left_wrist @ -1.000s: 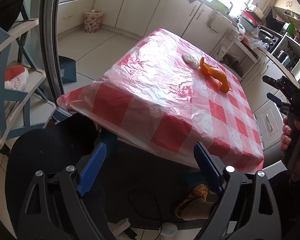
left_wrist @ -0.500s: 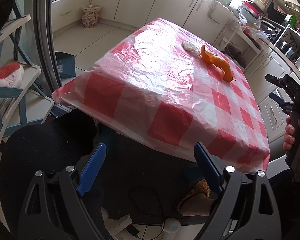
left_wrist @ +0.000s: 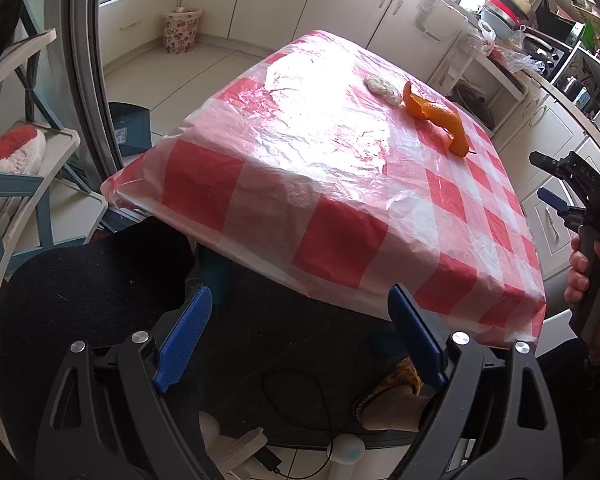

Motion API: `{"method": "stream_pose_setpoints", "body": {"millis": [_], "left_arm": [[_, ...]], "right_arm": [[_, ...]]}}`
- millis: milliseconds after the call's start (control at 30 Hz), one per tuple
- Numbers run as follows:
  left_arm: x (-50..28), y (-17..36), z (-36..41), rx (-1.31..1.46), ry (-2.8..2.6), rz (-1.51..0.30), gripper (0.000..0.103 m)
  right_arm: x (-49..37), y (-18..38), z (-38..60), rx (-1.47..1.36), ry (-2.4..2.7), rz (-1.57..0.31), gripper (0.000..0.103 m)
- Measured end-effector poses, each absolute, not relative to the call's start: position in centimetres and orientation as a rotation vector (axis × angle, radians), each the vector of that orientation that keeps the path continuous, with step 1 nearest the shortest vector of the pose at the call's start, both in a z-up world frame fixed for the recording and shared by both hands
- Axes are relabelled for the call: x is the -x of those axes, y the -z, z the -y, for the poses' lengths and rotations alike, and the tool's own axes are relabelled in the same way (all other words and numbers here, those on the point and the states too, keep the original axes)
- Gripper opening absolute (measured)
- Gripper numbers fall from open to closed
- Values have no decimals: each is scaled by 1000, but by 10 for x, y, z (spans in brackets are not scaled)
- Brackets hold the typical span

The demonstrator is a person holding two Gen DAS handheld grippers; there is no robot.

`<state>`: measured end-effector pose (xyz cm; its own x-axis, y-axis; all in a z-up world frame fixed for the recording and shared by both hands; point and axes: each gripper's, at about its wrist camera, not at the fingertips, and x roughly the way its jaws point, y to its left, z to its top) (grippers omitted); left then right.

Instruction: Collect trash

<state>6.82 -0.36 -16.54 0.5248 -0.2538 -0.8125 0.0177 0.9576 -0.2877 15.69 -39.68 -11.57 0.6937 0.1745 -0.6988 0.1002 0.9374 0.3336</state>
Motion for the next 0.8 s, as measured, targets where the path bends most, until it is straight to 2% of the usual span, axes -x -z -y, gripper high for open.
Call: {"method": "stream_pose_setpoints", "body": {"millis": [800], "left_arm": [[-69, 167, 5, 255, 165, -1014, 86]], "right_arm": [[-157, 120, 395, -350, -44, -822, 83]]}}
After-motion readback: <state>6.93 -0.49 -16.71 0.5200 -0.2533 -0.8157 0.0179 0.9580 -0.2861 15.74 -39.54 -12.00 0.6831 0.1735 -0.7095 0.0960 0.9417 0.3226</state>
